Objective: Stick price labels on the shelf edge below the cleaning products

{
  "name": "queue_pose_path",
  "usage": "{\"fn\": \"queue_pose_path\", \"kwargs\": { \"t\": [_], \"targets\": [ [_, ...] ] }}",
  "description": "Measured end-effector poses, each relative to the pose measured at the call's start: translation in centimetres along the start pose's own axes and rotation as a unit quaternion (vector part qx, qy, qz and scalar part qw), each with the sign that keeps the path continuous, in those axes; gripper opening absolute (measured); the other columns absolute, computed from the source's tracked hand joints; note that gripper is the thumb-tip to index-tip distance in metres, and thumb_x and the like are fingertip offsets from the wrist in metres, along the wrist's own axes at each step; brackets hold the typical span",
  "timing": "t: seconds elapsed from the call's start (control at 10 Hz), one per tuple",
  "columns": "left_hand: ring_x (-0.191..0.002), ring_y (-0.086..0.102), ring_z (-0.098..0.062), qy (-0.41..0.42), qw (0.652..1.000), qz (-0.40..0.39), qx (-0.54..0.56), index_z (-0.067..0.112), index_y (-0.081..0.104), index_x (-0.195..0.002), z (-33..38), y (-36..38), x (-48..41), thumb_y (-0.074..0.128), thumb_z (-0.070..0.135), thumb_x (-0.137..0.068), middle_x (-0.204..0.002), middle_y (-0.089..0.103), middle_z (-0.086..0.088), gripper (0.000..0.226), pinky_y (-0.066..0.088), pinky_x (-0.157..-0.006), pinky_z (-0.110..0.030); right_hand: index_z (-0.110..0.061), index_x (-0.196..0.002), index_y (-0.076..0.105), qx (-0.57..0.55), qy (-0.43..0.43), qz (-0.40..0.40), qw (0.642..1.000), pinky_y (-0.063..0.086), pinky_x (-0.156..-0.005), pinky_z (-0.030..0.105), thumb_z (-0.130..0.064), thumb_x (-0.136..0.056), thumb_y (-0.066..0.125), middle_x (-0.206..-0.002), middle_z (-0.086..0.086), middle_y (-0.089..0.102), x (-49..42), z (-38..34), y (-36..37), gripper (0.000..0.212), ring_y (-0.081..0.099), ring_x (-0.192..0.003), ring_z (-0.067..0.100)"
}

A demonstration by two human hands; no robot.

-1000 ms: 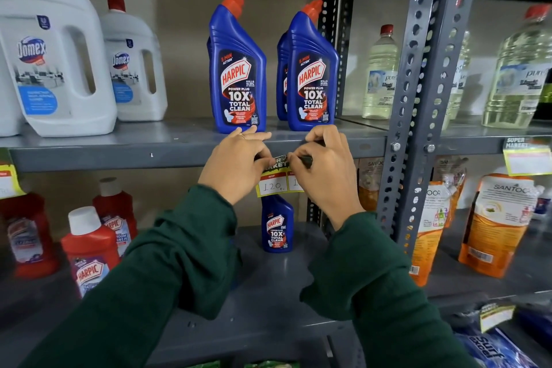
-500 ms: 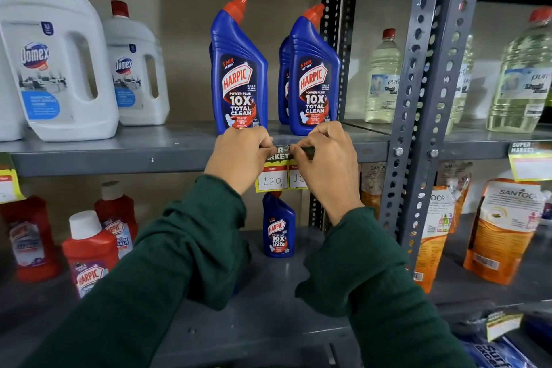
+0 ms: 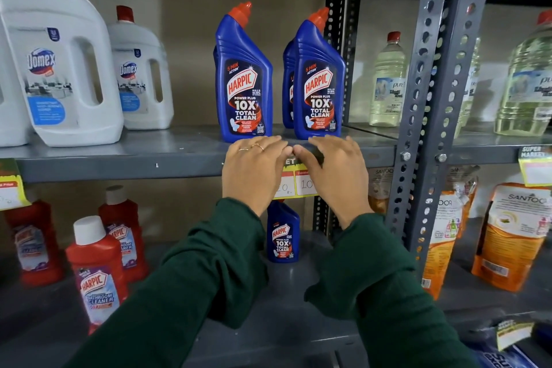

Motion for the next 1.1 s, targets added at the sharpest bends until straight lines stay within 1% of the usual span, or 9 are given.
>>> {"fn": "queue_pose_path", "kwargs": {
  "t": [0.1, 0.2, 0.3, 0.4, 0.5, 0.6, 0.8, 1.0, 1.1],
  "targets": [
    [-0.094, 0.065, -0.025, -0.026, 1.000, -0.009, 0.008, 0.016, 0.069, -0.097, -0.9, -0.2, 0.0, 0.039, 0.040, -0.089, -0.098, 0.075, -0.005, 0.040, 0.042, -0.086, -0.041, -0.009, -0.100, 0.066, -0.041, 0.043, 0.018, 0.998, 0.046, -0.089, 0.042, -0.039, -0.083, 0.061, -0.099, 0.013, 0.071, 0.0, 0.9, -0.5, 0.035, 0.057, -0.099, 0.029],
    [-0.090, 0.066, -0.026, -0.023, 0.999, -0.010, 0.042, 0.015, 0.070, -0.096, -1.4, -1.0, -0.1, 0.044, 0.038, -0.089, -0.095, 0.075, -0.005, 0.035, 0.046, -0.080, -0.039, -0.010, -0.098, 0.067, -0.060, 0.056, 0.013, 0.997, 0.047, -0.086, 0.041, -0.037, -0.083, 0.061, -0.099, 0.011, 0.071, -0.1, 1.1, -0.4, 0.031, 0.056, -0.099, 0.027],
    [-0.094, 0.062, -0.022, -0.066, 0.992, -0.049, 0.094, 0.019, 0.068, -0.103, -2.7, -1.6, -0.4, 0.053, 0.033, -0.091, -0.101, 0.073, -0.002, 0.024, 0.044, -0.070, -0.028, -0.012, -0.093, 0.069, -0.075, 0.045, 0.007, 0.996, 0.049, -0.084, 0.042, -0.030, -0.085, 0.060, -0.095, 0.010, 0.073, -0.3, 1.1, -0.3, 0.021, 0.056, -0.095, 0.028],
    [-0.098, 0.059, -0.018, -0.078, 0.987, -0.088, 0.113, 0.022, 0.066, -0.105, -3.4, -1.6, -0.7, 0.053, 0.034, -0.090, -0.103, 0.072, 0.001, 0.023, 0.049, -0.070, -0.031, -0.010, -0.090, 0.069, -0.082, 0.033, 0.009, 0.996, 0.049, -0.082, 0.041, -0.022, -0.087, 0.058, -0.093, 0.011, 0.073, -0.2, 1.1, -0.5, 0.016, 0.057, -0.092, 0.028],
    [-0.100, 0.058, -0.018, -0.054, 0.984, -0.107, 0.135, 0.022, 0.066, -0.106, -3.5, -1.8, -1.0, 0.054, 0.032, -0.090, -0.105, 0.071, 0.001, 0.023, 0.053, -0.075, -0.041, -0.007, -0.086, 0.068, -0.083, 0.024, 0.013, 0.996, 0.046, -0.079, 0.038, -0.014, -0.089, 0.055, -0.089, 0.012, 0.073, -0.2, 1.2, -0.7, 0.015, 0.057, -0.088, 0.029],
    [-0.104, 0.057, -0.020, -0.036, 0.984, -0.116, 0.133, 0.021, 0.065, -0.108, -3.6, -1.7, -1.1, 0.054, 0.030, -0.090, -0.107, 0.071, -0.002, 0.023, 0.054, -0.076, -0.042, -0.004, -0.082, 0.065, -0.084, 0.028, 0.006, 0.996, 0.049, -0.075, 0.040, -0.011, -0.091, 0.052, -0.085, 0.014, 0.071, -0.2, 1.4, -0.5, 0.017, 0.056, -0.086, 0.030],
    [-0.111, 0.052, -0.022, -0.012, 0.981, -0.146, 0.128, 0.018, 0.061, -0.115, -3.7, -1.6, -1.2, 0.052, 0.021, -0.092, -0.115, 0.067, -0.005, 0.025, 0.053, -0.082, -0.041, 0.000, -0.088, 0.062, -0.074, 0.022, 0.002, 0.997, 0.051, -0.074, 0.049, -0.001, -0.090, 0.046, -0.089, 0.020, 0.068, -0.3, 1.3, -0.7, 0.017, 0.055, -0.088, 0.035],
    [-0.113, 0.050, -0.025, 0.007, 0.981, -0.158, 0.115, 0.016, 0.054, -0.123, -3.6, -1.6, -0.4, 0.046, 0.010, -0.095, -0.122, 0.062, -0.009, 0.030, 0.050, -0.088, -0.040, -0.006, -0.107, 0.057, -0.070, 0.032, -0.026, 0.997, 0.051, -0.077, 0.048, 0.005, -0.089, 0.039, -0.102, 0.023, 0.061, 0.0, 1.3, -0.8, 0.027, 0.053, -0.097, 0.034],
    [-0.114, 0.051, -0.025, 0.010, 0.983, -0.138, 0.125, 0.014, 0.048, -0.128, -3.4, -2.2, -0.2, 0.038, 0.011, -0.096, -0.125, 0.060, -0.012, 0.033, 0.049, -0.091, -0.040, -0.012, -0.115, 0.051, -0.150, 0.068, -0.032, 0.986, 0.052, -0.084, 0.048, -0.005, -0.095, 0.034, -0.115, 0.017, 0.059, -0.1, 1.6, -0.9, 0.027, 0.053, -0.106, 0.029]
  ]
}}
Point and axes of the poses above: each hand's wrist, its own x-axis away from the middle knuckle, its own y-axis out of the palm, z = x × y, the point moved 5 cm from there along -x, towards the middle knuckle
